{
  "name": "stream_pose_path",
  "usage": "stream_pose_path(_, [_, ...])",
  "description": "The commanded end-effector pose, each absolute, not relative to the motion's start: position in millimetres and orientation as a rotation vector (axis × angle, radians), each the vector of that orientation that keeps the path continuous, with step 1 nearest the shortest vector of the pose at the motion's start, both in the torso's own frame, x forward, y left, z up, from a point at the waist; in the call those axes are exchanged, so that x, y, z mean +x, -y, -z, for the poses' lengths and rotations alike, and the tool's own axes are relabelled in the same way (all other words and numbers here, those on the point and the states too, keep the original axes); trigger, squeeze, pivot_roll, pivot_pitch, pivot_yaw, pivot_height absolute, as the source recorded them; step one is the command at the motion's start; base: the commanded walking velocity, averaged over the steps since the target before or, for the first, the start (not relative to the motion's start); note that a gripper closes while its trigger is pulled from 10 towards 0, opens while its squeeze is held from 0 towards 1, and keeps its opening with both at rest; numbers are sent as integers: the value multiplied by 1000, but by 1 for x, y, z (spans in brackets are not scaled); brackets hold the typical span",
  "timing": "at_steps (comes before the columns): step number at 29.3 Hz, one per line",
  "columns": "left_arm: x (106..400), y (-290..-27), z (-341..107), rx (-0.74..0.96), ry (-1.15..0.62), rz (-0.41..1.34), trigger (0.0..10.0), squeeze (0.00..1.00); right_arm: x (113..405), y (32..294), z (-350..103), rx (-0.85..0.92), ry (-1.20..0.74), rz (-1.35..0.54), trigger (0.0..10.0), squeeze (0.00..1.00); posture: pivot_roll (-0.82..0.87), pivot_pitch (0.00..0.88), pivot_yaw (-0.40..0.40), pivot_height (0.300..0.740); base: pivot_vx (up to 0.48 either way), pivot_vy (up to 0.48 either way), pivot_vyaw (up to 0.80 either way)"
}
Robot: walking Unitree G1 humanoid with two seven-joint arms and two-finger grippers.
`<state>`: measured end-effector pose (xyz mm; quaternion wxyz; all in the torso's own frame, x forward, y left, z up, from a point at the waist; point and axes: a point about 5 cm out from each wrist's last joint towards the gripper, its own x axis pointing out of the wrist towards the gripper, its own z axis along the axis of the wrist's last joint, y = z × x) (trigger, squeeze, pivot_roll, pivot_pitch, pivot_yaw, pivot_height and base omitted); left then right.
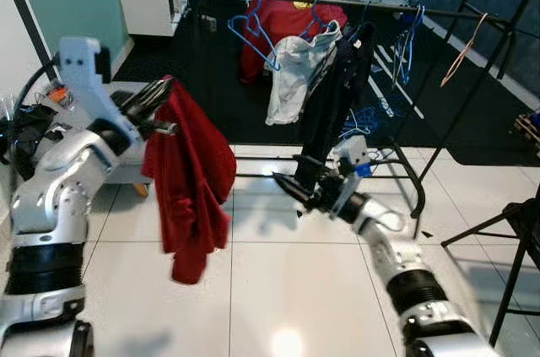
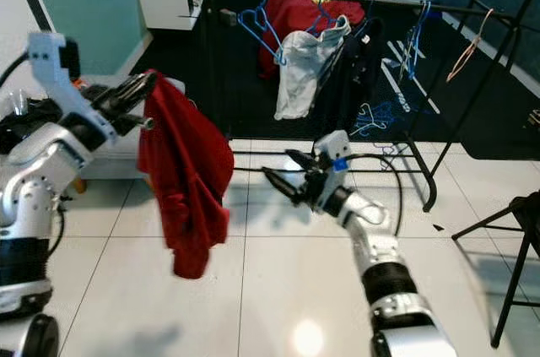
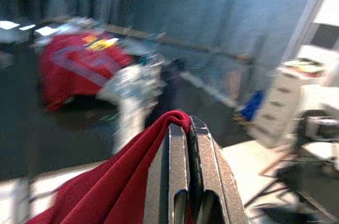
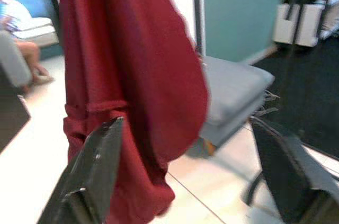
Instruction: Hang hanger
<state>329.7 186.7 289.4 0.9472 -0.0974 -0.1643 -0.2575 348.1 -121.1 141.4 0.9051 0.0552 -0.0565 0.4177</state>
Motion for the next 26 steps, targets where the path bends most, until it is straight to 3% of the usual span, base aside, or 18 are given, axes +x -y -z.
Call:
stream_pose_path(1, [327,-179,-299,-209,370,582,0,0,354,124,-142,126,95,-812,10000,0,-62,34,-63,740,0,0,0])
stream_pose_path(7, [326,-176,-301,-206,375,607,0,0,358,123,-144,147,89,-792,10000,0,-62,34,-64,740,0,0,0])
stream_pose_path(12, [324,-173,-298,-177,367,667,0,0,365,125,-153,272,96,-760,10000,0,-58,31,-69,740,0,0,0])
stream_pose_path(22, [318,-169,-298,-184,362,743,0,0,358,127,-144,329,17,-915,10000,0,-59,29,-66,740,0,0,0])
stream_pose_path(26, [308,-159,-301,-200,376,869,0,0,361,132,-144,335,34,-888,10000,0,-51,26,-74,740,0,0,0])
